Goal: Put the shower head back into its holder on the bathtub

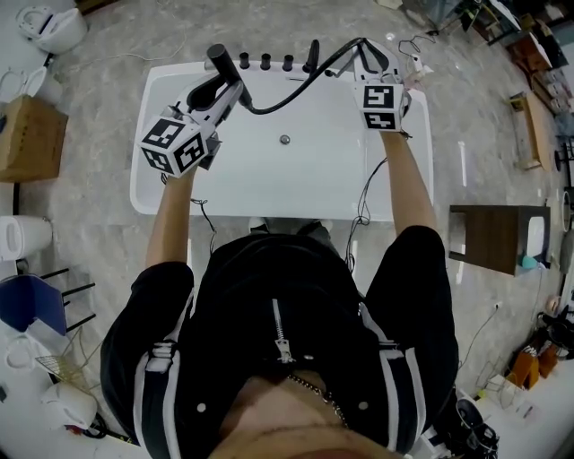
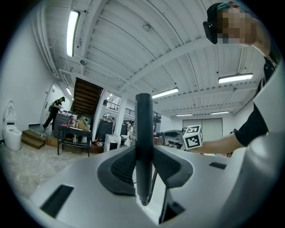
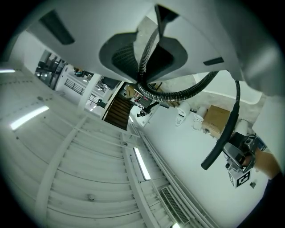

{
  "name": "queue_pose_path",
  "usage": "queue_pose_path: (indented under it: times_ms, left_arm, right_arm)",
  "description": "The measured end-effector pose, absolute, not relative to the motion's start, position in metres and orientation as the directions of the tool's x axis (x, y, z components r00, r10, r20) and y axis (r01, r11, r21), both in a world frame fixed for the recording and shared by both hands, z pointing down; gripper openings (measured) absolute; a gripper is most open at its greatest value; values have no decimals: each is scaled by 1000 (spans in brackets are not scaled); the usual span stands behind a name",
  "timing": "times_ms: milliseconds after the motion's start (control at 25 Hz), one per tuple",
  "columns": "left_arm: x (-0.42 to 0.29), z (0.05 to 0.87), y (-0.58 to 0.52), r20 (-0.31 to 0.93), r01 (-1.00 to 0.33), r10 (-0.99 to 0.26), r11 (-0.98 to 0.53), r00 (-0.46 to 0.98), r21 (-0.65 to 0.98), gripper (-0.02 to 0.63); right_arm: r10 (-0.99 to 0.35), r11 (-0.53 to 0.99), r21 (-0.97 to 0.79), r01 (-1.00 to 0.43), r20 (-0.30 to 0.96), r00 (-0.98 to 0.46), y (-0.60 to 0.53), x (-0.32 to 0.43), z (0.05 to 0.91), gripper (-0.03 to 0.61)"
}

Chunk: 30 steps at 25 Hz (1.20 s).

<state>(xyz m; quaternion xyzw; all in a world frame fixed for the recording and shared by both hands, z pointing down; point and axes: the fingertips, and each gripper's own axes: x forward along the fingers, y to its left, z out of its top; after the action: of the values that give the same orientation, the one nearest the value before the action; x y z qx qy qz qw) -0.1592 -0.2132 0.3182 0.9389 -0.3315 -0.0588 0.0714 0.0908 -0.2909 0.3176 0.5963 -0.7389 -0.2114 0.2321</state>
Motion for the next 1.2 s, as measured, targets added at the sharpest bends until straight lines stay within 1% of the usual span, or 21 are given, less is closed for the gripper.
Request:
queue_pose_path:
  times_ms: [240, 760, 1200]
  left_arm:
    - [-140, 324, -221, -54, -644, -662, -742, 747, 188, 130]
    - [-105, 321, -228, -55, -690, -708, -701, 705, 179, 130]
    - [-95, 330, -245, -23, -702, -717, -687, 696, 186, 130]
  right_arm:
    - [-970, 234, 594, -770, 93, -223, -310, 103, 318, 64]
    - [-953, 275, 580, -767, 56, -299, -350, 120, 310, 64]
    - [-950, 295, 553, -779, 77, -304, -364, 130, 329, 64]
